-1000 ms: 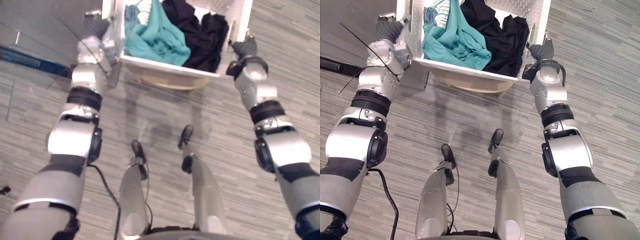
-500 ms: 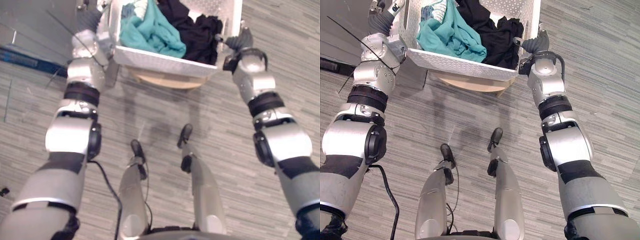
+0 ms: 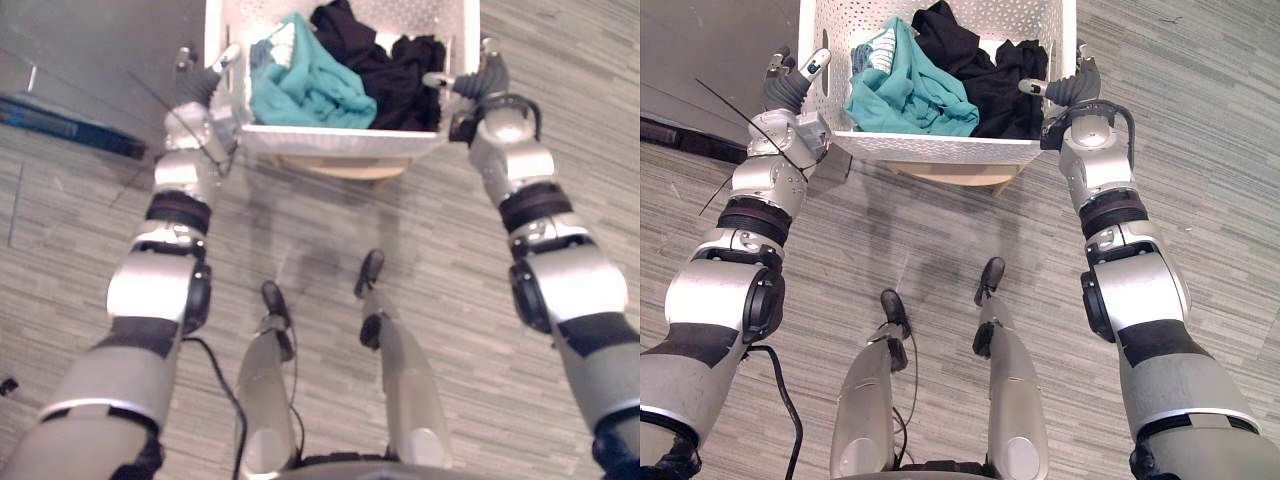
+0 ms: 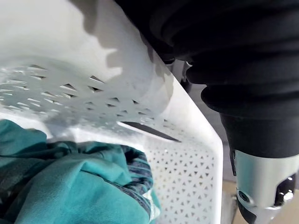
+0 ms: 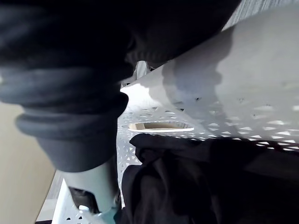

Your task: Pick up the laundry basket with both hands and put the clothes into the washing machine.

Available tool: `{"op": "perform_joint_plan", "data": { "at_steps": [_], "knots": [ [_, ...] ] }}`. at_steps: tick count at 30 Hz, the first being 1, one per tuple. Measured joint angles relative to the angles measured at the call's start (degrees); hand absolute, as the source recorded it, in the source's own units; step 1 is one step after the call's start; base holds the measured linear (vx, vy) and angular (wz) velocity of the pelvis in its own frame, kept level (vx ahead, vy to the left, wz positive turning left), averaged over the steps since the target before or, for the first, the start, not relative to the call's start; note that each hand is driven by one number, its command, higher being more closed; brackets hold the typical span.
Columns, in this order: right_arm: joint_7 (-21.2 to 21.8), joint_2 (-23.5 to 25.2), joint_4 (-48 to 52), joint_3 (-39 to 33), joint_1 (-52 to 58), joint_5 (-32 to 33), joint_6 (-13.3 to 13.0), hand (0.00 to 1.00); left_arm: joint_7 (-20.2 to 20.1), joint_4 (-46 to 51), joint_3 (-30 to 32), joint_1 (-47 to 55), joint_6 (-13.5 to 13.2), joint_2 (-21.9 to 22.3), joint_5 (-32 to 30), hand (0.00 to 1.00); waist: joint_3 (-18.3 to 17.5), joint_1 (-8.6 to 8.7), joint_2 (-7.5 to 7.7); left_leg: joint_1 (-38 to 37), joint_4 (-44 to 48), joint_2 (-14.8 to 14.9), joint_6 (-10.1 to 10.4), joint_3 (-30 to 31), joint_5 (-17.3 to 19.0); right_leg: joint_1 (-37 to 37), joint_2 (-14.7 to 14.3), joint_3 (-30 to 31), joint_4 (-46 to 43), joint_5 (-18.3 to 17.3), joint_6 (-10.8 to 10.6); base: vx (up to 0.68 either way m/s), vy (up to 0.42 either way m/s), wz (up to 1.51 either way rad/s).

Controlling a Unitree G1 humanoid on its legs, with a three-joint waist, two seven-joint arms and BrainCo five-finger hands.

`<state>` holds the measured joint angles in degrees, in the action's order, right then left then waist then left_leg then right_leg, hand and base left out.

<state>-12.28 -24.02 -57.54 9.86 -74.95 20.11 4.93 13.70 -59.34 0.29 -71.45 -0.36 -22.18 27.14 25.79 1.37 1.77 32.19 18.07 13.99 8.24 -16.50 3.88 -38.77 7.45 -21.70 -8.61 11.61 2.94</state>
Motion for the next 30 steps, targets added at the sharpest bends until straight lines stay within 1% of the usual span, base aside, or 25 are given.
{"op": "perform_joint_plan", "data": {
  "at_steps": [4, 6, 9, 11, 12, 14, 16, 19, 20, 25, 27, 30],
  "knots": [
    [0.3, 0.0, 0.0, -0.6, 0.1, -0.6, 0.0, 0.00, -1.0, 0.0, 0.4, 2.0, -0.1, 0.1, -0.4, 0.00, 0.0, -0.01, 0.00, 0.0, -0.2, 0.0, 0.0, -0.5, 0.0, -0.5, -0.1, 0.5, 0.0, 0.0, 0.0, 0.05, 0.008, -0.07],
    [1.3, -0.1, 0.0, -0.8, 0.9, -0.6, -0.1, 0.00, -1.4, -0.6, 0.5, 3.0, -0.1, 0.1, -0.6, 0.00, 0.0, -0.09, 0.00, 0.1, -0.3, 0.1, 0.0, -0.8, 0.0, -0.8, -0.2, 0.8, 0.0, 0.0, 0.0, 0.04, 0.002, -0.08],
    [1.4, -0.2, 0.5, -1.1, 3.1, -0.6, -0.2, 0.00, -2.5, -1.8, 2.6, 3.0, -0.1, 0.1, -0.6, 0.00, 0.0, -0.14, -0.01, 0.4, -0.1, 0.1, 0.0, -0.6, 0.0, -1.0, -0.2, 0.8, 0.0, 0.0, 0.0, 0.02, 0.000, 0.00],
    [1.4, -0.4, 0.5, -2.0, 3.8, -0.6, -1.0, 0.00, -2.7, -1.8, 3.2, 3.1, -0.4, -0.1, -0.6, 0.00, 0.0, -0.17, -0.02, 1.6, 0.4, 0.1, 0.0, -0.5, 0.1, -1.8, -0.2, 0.9, 0.0, 0.0, 0.0, 0.00, 0.000, 0.00],
    [1.4, -0.7, 0.6, -3.4, 4.5, -0.6, -1.4, 0.00, -3.6, -1.6, 5.2, 3.3, -1.3, 0.0, -0.6, 0.00, 0.0, -0.33, -0.03, 3.0, 1.0, 0.3, 0.0, -0.2, 0.1, -2.8, -0.3, 0.9, 0.0, 0.0, 0.0, 0.00, 0.000, 0.00],
    [1.8, -0.9, 2.4, -4.7, 5.9, -0.5, -2.6, 0.00, -3.7, -0.5, 7.2, 4.2, -1.9, -0.2, -0.5, 0.00, 0.0, -0.47, -0.03, 4.3, 1.9, 0.7, 0.0, 0.1, 0.1, -3.7, -0.4, 0.7, -0.2, 0.0, 0.0, 0.00, 0.000, 0.00],
    [2.4, -1.1, 2.7, -5.0, 6.0, -0.5, -2.6, 0.00, -3.8, -0.1, 8.0, 5.5, -2.2, -0.4, -0.3, 0.00, 0.0, -0.45, -0.05, 4.9, 2.4, 1.0, -0.2, 0.4, 0.2, -4.0, -0.6, 0.5, -0.3, 0.0, 0.0, 0.00, 0.000, 0.00],
    [2.5, -1.2, 5.0, -6.5, 7.3, -0.5, -4.0, 0.00, -4.8, 1.7, 9.6, 6.7, -2.7, -0.5, -0.1, 0.00, 0.0, -0.55, -0.06, 6.7, 3.2, 1.0, -0.3, 0.8, 0.3, -5.6, -0.4, 0.4, -1.1, -0.1, -0.1, 0.00, -0.004, 0.01],
    [2.5, -1.3, 5.6, -7.3, 7.3, -0.5, -4.6, 0.00, -4.9, 2.2, 11.3, 7.1, -2.7, -0.6, 0.3, 0.00, 0.0, -0.66, -0.08, 7.8, 4.1, 1.2, -0.6, 0.9, 0.5, -6.5, -0.4, 0.4, -1.5, -0.2, -0.2, 0.00, 0.000, 0.00],
    [2.5, -2.2, 8.4, -9.7, 9.4, -0.5, -5.1, 0.00, -4.6, 2.8, 14.0, 11.6, -2.1, -1.2, 2.0, 0.00, 0.0, -0.78, -0.10, 10.3, 6.2, 1.5, -0.9, 1.5, 1.2, -8.1, -0.2, 0.1, -2.4, -0.5, 0.1, 0.00, 0.000, 0.00],
    [2.5, -4.1, 9.7, -10.0, 11.8, -0.5, -5.8, 0.00, -4.5, 2.8, 15.3, 14.5, -1.9, -1.5, 2.5, 0.00, 0.0, -1.29, -0.13, 10.9, 6.7, 1.5, -0.9, 1.8, 1.4, -8.6, -0.1, -0.1, -2.9, -0.6, 0.2, 0.03, 0.007, 0.05],
    [2.4, -6.4, 11.3, -14.2, 16.2, -0.4, -6.0, 0.00, -3.2, 5.1, 19.8, 18.0, -1.9, -2.0, 3.8, 0.00, 0.0, -2.60, -0.13, 10.9, 7.4, 1.6, -1.0, 2.1, 2.0, -8.7, 0.2, -0.3, -4.0, -1.1, 0.7, 0.04, 0.010, 0.03]
  ]
}}
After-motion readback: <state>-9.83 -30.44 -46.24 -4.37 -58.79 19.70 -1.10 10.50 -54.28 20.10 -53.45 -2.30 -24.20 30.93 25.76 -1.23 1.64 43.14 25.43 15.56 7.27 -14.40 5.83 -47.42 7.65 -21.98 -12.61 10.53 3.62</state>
